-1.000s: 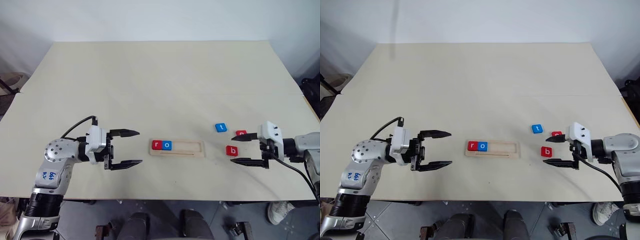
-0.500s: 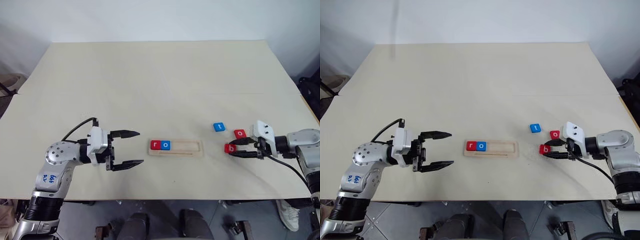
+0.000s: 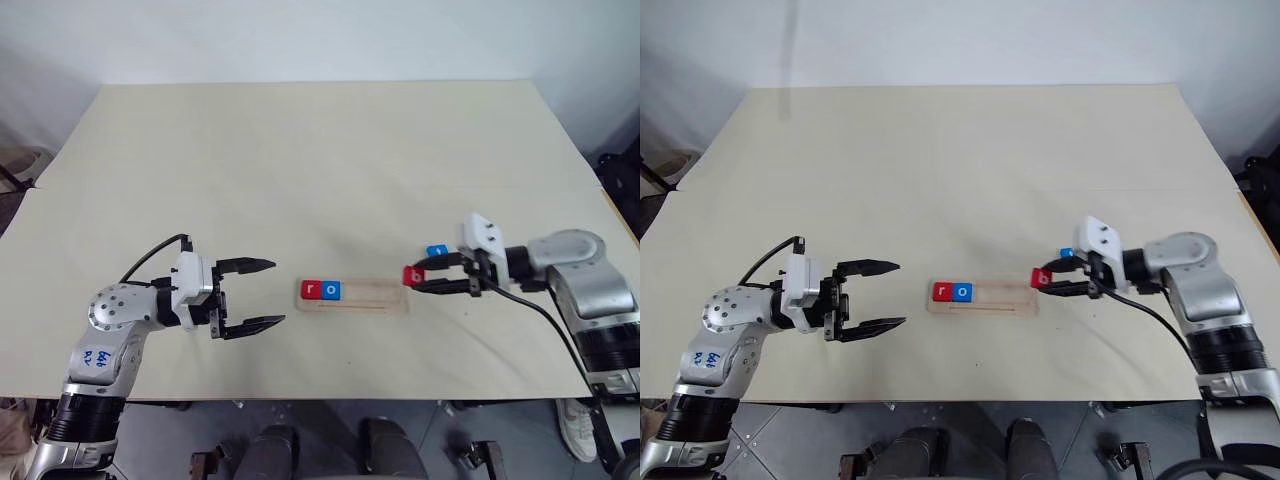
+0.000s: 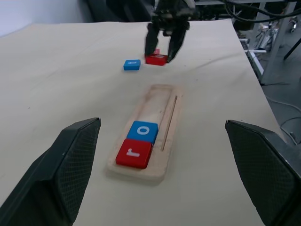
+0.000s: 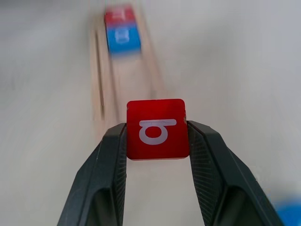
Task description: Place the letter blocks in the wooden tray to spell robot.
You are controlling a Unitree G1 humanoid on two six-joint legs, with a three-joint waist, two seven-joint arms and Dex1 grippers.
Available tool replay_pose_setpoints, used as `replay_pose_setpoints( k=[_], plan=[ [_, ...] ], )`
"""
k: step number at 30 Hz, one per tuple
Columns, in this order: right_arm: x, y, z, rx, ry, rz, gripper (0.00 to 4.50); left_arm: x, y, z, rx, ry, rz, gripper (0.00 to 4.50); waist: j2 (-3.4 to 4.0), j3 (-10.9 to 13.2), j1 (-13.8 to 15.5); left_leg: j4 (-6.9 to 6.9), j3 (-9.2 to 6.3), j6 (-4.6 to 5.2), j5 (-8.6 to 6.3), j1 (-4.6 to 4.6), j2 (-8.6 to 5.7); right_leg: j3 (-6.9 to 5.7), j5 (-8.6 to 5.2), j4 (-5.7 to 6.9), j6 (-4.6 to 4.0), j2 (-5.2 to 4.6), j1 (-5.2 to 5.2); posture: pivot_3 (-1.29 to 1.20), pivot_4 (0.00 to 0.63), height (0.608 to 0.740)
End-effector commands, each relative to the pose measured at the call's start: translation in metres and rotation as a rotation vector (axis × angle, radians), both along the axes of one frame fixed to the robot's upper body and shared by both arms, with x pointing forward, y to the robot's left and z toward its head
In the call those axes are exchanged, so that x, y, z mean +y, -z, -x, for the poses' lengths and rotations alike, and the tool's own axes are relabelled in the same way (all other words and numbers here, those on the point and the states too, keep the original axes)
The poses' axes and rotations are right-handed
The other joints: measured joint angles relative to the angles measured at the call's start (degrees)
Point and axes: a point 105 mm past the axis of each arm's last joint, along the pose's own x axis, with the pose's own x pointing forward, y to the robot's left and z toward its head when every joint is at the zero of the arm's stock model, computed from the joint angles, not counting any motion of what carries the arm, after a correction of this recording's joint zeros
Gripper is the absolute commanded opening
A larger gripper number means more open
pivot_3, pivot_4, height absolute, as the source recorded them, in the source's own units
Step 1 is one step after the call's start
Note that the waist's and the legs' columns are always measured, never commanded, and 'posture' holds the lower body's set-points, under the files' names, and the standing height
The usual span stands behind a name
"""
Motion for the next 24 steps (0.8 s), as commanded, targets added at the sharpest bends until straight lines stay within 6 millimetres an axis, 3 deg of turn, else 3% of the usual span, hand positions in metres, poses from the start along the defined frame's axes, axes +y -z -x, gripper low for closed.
replay_pose_setpoints(
  k=[1, 7, 24],
  plan=[
    [0.03, 0.002, 0.001, 0.003, -0.027, 0.021, 1.47, 0.007, 0.001, 0.0, -0.013, -0.03, 0.001, 4.5, 0.0, 0.0, 0.07, -0.01, 0.0, 0.0, 0.0, -0.01, -0.01, 0.0, 0.0, 0.0, 0.0, -0.01, 0.0, 0.0, 0.15, 0.74],
    [0.059, 0.005, -0.001, -0.009, -0.083, 0.044, 1.47, 0.009, 0.004, 0.002, -0.009, -0.051, 0.001, 4.5, 0.0, 0.0, -0.04, 0.04, -0.02, 0.01, 0.0, -0.08, -0.08, -0.04, 0.0, 0.01, 0.0, -0.06, -0.05, 0.0, 0.15, 0.74],
    [0.075, 0.013, -0.008, -0.019, -0.109, 0.079, 1.47, 0.01, 0.005, 0.008, -0.013, -0.1, 0.009, 4.5, 0.0, 0.0, -0.2, -0.02, -0.02, 0.0, 0.0, -0.07, -0.05, -0.06, 0.0, 0.05, 0.0, -0.04, -0.1, 0.0, 0.15, 0.74]
  ],
)
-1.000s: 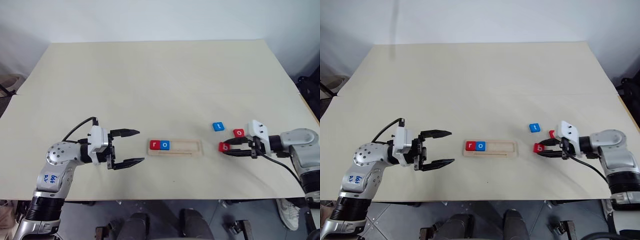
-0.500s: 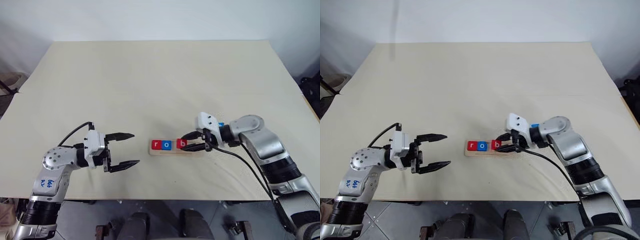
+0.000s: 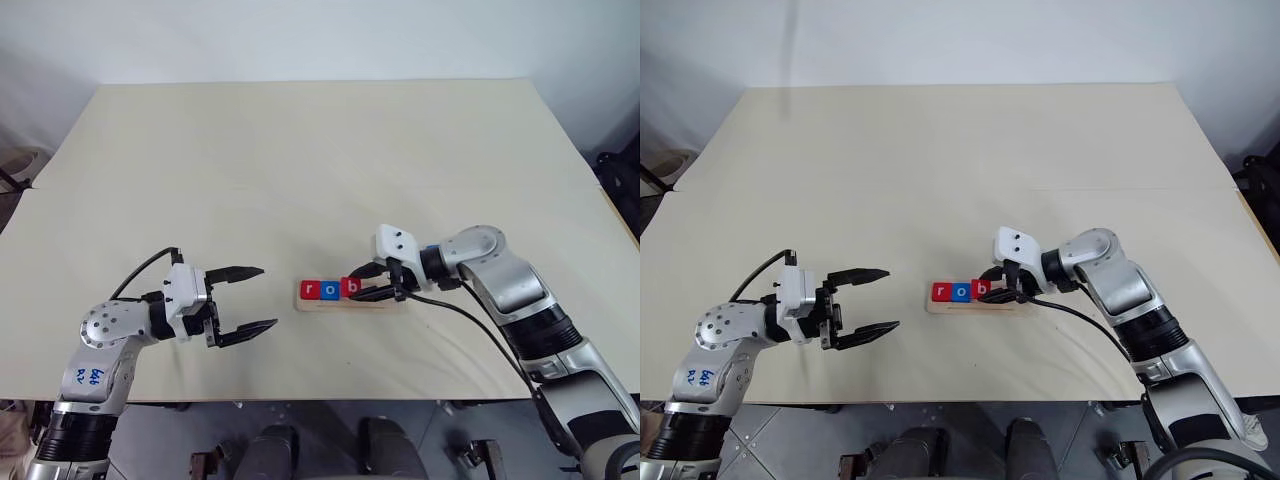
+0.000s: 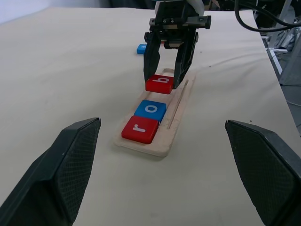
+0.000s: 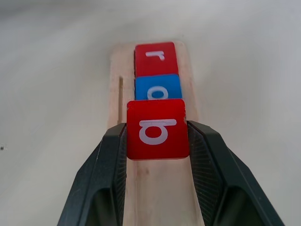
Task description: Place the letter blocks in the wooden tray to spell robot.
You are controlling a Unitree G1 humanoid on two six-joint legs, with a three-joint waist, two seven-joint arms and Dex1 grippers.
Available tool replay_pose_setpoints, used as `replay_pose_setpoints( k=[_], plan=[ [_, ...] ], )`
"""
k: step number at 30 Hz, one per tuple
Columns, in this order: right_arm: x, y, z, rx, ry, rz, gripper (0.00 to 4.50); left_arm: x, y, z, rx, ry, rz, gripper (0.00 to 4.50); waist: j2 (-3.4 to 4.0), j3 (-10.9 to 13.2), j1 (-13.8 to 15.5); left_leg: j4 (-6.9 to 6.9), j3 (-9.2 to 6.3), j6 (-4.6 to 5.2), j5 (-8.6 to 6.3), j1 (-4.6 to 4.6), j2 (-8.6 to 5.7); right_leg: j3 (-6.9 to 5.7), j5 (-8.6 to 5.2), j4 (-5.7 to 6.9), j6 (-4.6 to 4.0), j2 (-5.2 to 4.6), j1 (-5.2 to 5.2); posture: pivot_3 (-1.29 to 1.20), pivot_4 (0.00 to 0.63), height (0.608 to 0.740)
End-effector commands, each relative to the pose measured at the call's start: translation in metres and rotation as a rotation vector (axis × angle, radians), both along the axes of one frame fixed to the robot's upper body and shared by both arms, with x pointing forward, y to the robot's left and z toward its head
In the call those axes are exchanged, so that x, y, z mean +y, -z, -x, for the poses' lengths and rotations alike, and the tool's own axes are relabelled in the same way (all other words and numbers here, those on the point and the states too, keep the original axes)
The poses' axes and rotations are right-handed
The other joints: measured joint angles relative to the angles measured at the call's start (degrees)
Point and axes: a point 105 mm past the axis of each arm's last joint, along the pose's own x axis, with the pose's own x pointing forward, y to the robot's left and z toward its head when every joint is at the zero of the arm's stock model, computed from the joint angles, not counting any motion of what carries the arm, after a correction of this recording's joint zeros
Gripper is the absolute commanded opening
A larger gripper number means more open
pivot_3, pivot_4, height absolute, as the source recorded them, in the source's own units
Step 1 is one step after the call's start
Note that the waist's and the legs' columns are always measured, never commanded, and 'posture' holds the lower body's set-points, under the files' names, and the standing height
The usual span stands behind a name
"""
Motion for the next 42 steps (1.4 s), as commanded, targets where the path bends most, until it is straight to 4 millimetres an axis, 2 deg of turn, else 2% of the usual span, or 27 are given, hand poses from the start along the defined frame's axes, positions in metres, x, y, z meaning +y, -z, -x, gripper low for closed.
replay_pose_setpoints(
  k=[1, 3, 9, 12, 20, 24, 31, 34, 42],
  plan=[
    [0.003, -0.007, -0.001, -0.038, -0.019, -0.003, 1.47, 0.0, -0.01, 0.003, -0.05, 0.0, -0.004, 4.5, 0.0, 0.0, 0.03, 0.0, 0.0, 0.0, 0.0, 0.0, -0.01, 0.0, 0.0, 0.0, 0.0, -0.01, 0.0, 0.0, 0.15, 0.74],
    [0.004, -0.007, -0.001, -0.036, -0.023, -0.003, 1.47, 0.0, -0.01, 0.003, -0.051, -0.003, -0.005, 4.5, 0.0, 0.0, 0.06, 0.02, 0.0, 0.0, 0.0, 0.0, -0.01, 0.0, 0.0, 0.0, 0.0, -0.01, 0.01, 0.0, 0.15, 0.74],
    [0.0, -0.008, -0.001, -0.04, -0.03, 0.006, 3.61, 0.0, -0.012, 0.002, -0.057, -0.006, -0.006, 4.5, 0.0, 0.0, 0.03, 0.01, 0.0, 0.0, 0.0, 0.0, -0.01, 0.0, 0.0, 0.0, 0.0, 0.0, 0.0, 0.0, 0.15, 0.74],
    [-0.004, -0.011, -0.001, -0.039, -0.031, 0.008, 4.48, 0.001, -0.012, 0.002, -0.058, -0.005, -0.008, 4.5, 0.0, 0.0, -0.02, -0.01, 0.0, 0.0, 0.0, 0.0, 0.0, 0.0, 0.0, 0.0, 0.0, 0.0, -0.01, 0.0, 0.15, 0.74],
    [-0.011, -0.026, 0.001, -0.045, -0.018, -0.048, 4.48, 0.0, -0.013, 0.0, -0.061, -0.001, -0.008, 4.5, 0.0, 0.0, 0.05, -0.01, 0.0, 0.0, 0.0, 0.0, 0.0, 0.0, 0.0, -0.01, 0.0, 0.0, 0.0, 0.0, 0.15, 0.74],
    [-0.016, -0.025, 0.004, -0.034, -0.011, -0.049, 3.53, 0.001, -0.013, -0.001, -0.06, 0.0, -0.009, 4.5, 0.0, 0.0, 0.04, -0.01, 0.0, 0.0, 0.0, 0.0, 0.0, 0.0, 0.0, -0.02, 0.0, 0.0, 0.0, 0.0, 0.15, 0.74],
    [-0.008, -0.019, 0.017, -0.004, -0.036, -0.058, 1.08, -0.001, -0.013, -0.002, -0.058, 0.007, -0.008, 4.5, 0.0, 0.0, 0.05, -0.02, 0.01, 0.0, 0.0, 0.0, 0.0, 0.0, 0.0, -0.02, 0.0, -0.01, 0.0, 0.0, 0.15, 0.74],
    [-0.007, -0.009, 0.023, 0.018, -0.041, -0.042, 0.02, -0.001, -0.013, -0.002, -0.057, 0.009, -0.009, 4.5, 0.0, 0.0, 0.12, -0.02, 0.0, 0.0, 0.0, 0.0, 0.01, 0.0, 0.0, -0.02, 0.0, 0.0, 0.0, 0.0, 0.15, 0.74],
    [-0.01, 0.008, 0.019, 0.032, 0.027, -0.002, 0.02, -0.002, -0.013, -0.002, -0.054, 0.014, -0.011, 4.5, 0.0, 0.0, 0.06, -0.02, 0.01, 0.0, 0.0, 0.0, 0.01, 0.01, 0.0, -0.02, 0.0, 0.01, 0.0, 0.0, 0.15, 0.74]
  ],
)
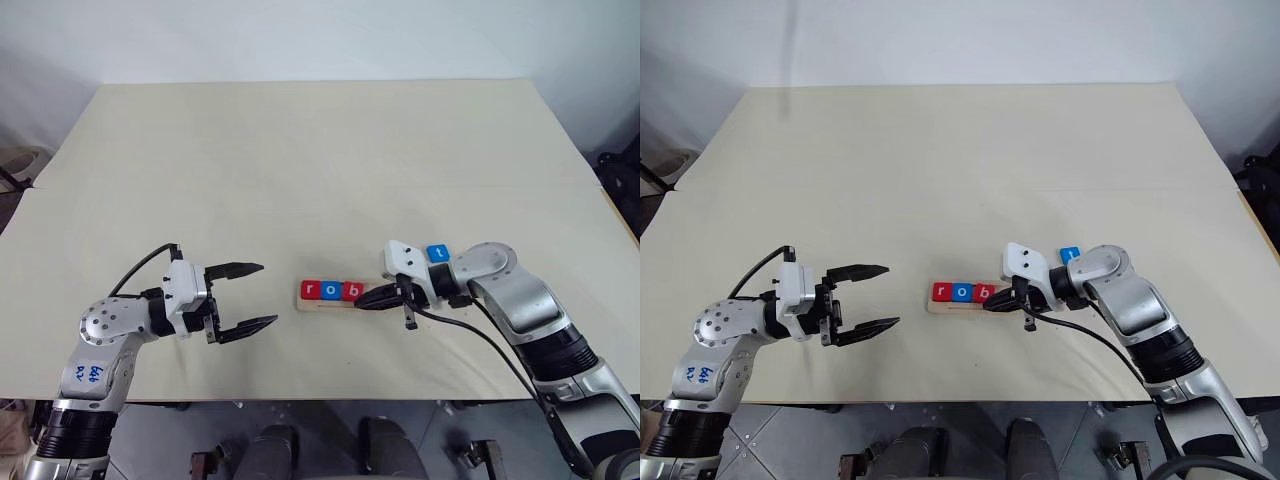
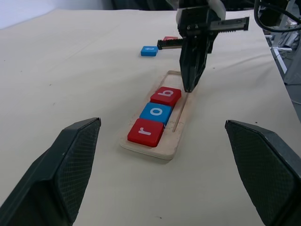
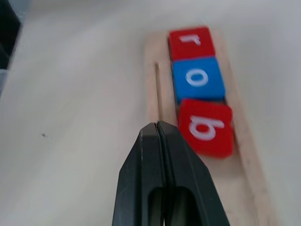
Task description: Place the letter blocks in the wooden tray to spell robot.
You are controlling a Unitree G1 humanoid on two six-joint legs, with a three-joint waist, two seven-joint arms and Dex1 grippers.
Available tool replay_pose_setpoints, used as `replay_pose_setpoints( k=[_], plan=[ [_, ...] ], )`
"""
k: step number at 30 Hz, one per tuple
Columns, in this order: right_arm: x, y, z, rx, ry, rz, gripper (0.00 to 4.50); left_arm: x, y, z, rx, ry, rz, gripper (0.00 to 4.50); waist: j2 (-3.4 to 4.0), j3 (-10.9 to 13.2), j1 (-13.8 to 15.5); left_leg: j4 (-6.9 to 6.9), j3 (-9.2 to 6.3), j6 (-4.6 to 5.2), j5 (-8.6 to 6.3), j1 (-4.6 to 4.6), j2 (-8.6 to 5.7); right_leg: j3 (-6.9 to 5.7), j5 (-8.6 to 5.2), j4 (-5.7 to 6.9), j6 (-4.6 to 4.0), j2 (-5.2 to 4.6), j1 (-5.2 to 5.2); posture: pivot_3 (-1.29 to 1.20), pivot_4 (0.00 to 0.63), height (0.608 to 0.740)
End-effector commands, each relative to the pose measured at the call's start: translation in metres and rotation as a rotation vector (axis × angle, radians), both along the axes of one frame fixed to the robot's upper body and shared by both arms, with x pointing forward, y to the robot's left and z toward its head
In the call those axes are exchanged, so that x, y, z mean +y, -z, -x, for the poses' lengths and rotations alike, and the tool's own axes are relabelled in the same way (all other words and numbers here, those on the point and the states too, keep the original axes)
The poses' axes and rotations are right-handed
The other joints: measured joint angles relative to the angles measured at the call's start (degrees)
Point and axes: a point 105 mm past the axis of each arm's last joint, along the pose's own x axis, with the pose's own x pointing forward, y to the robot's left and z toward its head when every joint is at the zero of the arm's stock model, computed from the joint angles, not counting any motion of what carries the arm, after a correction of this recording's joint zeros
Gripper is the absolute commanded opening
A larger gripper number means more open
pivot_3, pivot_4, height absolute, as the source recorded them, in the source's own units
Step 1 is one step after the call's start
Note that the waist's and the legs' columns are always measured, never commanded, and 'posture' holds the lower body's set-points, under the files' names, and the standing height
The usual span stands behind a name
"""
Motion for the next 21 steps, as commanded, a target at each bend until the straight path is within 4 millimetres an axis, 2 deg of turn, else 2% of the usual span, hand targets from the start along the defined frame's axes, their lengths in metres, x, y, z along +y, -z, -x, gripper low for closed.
replay_pose_setpoints(
  k=[1, 10, 13, 15, 21],
  plan=[
    [0.005, -0.004, -0.002, -0.021, 0.003, -0.005, 0.02, -0.001, -0.007, 0.0, -0.031, 0.01, -0.006, 4.5, 0.0, 0.0, 0.02, 0.0, 0.0, 0.0, 0.0, 0.0, 0.0, 0.0, 0.0, 0.0, 0.0, 0.0, 0.0, 0.0, 0.15, 0.74],
    [0.005, -0.003, -0.002, -0.012, 0.014, -0.014, 0.02, -0.001, -0.007, 0.0, -0.032, 0.008, -0.008, 4.5, 0.0, 0.0, 0.04, 0.0, 0.0, 0.0, 0.0, 0.0, -0.01, 0.0, 0.0, -0.01, 0.0, -0.01, 0.0, 0.0, 0.15, 0.74],
    [0.005, -0.006, 0.0, -0.003, 0.0, -0.028, 0.02, -0.001, -0.007, 0.001, -0.031, 0.008, -0.005, 4.5, 0.0, 0.0, 0.02, -0.01, 0.0, 0.0, 0.0, 0.0, -0.01, 0.0, 0.0, -0.01, 0.0, -0.01, 0.0, 0.0, 0.15, 0.74],
    [0.006, -0.017, 0.01, 0.009, -0.047, -0.08, 0.02, -0.001, -0.007, 0.001, -0.029, 0.007, -0.004, 4.5, 0.0, 0.0, 0.06, 0.0, 0.0, 0.0, 0.0, 0.0, -0.01, 0.0, 0.0, -0.01, 0.0, -0.01, 0.0, 0.0, 0.15, 0.74],
    [-0.023, -0.033, 0.017, -0.028, 0.004, -0.154, 0.02, 0.0, -0.004, 0.002, -0.025, 0.01, -0.005, 4.5, -0.01, 0.0, 0.41, -0.01, -0.02, 0.01, 0.0, 0.0, -0.02, -0.02, 0.0, -0.06, 0.0, -0.03, 0.05, 0.0, 0.15, 0.74]
  ],
)
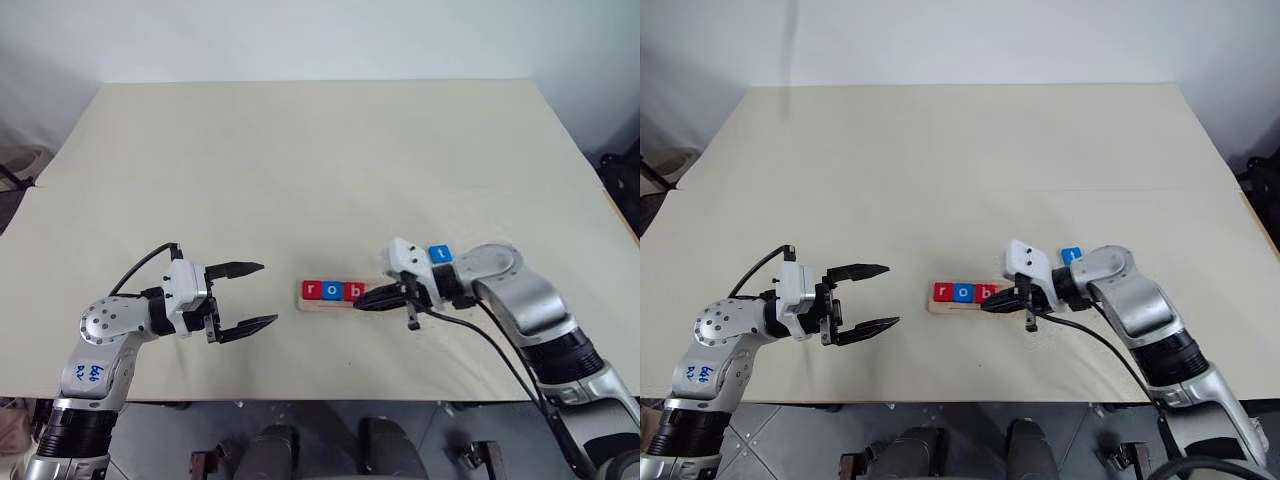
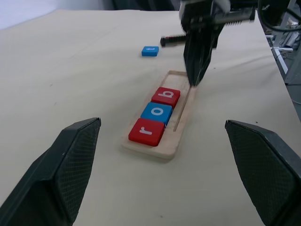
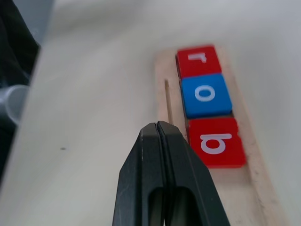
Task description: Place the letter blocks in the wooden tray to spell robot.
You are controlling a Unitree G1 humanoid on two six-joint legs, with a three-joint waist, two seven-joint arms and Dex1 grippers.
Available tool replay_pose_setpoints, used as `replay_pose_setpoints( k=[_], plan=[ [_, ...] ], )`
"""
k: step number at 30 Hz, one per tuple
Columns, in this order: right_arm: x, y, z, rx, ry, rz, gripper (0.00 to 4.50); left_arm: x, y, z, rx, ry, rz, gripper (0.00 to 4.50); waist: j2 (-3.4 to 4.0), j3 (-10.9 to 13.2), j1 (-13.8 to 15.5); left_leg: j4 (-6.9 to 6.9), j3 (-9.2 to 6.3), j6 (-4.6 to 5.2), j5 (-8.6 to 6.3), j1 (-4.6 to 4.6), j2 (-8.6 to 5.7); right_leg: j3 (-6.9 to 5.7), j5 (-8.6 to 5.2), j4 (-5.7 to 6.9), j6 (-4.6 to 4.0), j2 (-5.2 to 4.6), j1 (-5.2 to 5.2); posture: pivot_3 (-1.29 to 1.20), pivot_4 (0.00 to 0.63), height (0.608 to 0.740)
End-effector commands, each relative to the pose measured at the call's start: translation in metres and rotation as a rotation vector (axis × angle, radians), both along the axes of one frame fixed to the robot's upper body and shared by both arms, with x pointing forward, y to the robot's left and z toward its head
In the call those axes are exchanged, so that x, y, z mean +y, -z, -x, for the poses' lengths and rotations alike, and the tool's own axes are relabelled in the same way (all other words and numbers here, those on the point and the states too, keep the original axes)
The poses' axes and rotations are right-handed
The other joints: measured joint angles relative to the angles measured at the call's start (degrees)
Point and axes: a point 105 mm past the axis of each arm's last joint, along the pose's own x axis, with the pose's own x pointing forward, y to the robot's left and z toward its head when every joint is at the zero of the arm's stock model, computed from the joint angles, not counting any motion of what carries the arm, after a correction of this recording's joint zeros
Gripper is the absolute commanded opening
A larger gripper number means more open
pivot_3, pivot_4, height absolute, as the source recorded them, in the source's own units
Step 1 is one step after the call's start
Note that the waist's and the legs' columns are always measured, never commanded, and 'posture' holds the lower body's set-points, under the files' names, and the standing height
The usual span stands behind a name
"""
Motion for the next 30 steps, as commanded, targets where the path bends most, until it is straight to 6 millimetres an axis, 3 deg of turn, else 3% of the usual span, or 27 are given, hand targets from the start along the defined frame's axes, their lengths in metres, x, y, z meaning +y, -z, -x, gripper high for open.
replay_pose_setpoints(
  k=[1, 7, 10, 15, 21, 25, 30],
  plan=[
    [-0.019, -0.019, 0.001, -0.081, 0.068, -0.08, 0.02, 0.0, -0.004, 0.002, -0.026, 0.01, -0.004, 4.5, -0.01, 0.0, 0.08, 0.0, 0.0, 0.0, 0.0, 0.0, 0.0, -0.01, 0.0, -0.01, 0.0, 0.0, 0.02, 0.0, 0.15, 0.74],
    [-0.074, -0.024, 0.007, -0.166, 0.296, -0.162, 0.02, -0.002, -0.003, -0.002, -0.023, 0.022, -0.003, 4.5, -0.01, 0.0, 0.21, -0.02, 0.01, 0.0, 0.0, 0.01, 0.0, -0.01, 0.0, -0.01, 0.0, 0.01, 0.03, 0.0, 0.15, 0.74],
    [-0.112, -0.02, 0.016, -0.203, 0.483, -0.175, 0.9, -0.004, -0.002, -0.006, -0.021, 0.041, -0.004, 4.5, -0.01, 0.0, 0.65, 0.0, 0.03, 0.0, 0.0, 0.01, 0.0, 0.0, 0.0, 0.0, 0.0, 0.01, 0.04, 0.0, 0.15, 0.74],
    [-0.155, -0.011, 0.034, -0.274, 0.687, -0.166, 2.56, -0.007, -0.003, -0.016, -0.025, 0.066, -0.005, 4.5, -0.01, 0.0, 1.05, 0.03, 0.14, 0.01, 0.0, 0.08, 0.01, 0.05, 0.0, 0.05, -0.01, 0.07, 0.07, 0.0, 0.15, 0.74],
    [-0.183, 0.003, 0.06, -0.339, 0.868, -0.175, 4.48, -0.012, -0.003, -0.024, -0.024, 0.104, 0.0, 4.5, -0.01, 0.0, 1.1, 0.01, 0.16, 0.01, 0.0, 0.12, -0.01, 0.05, 0.0, 0.05, 0.0, 0.06, 0.11, 0.0, 0.15, 0.74],
    [-0.192, 0.009, 0.071, -0.375, 0.96, -0.205, 4.48, -0.015, -0.003, -0.026, -0.022, 0.121, 0.003, 4.5, -0.01, 0.0, 0.98, -0.01, 0.16, 0.01, 0.0, 0.16, 0.01, 0.06, 0.0, 0.08, 0.0, 0.09, 0.11, 0.0, 0.15, 0.74],
    [-0.189, 0.012, 0.075, -0.389, 0.985, -0.216, 4.48, -0.016, -0.005, -0.029, -0.022, 0.13, 0.006, 4.5, 0.0, 0.0, 0.91, 0.01, 0.16, 0.01, 0.0, 0.18, 0.01, 0.08, 0.0, 0.11, 0.0, 0.08, 0.12, 0.0, 0.15, 0.74]
  ],
)
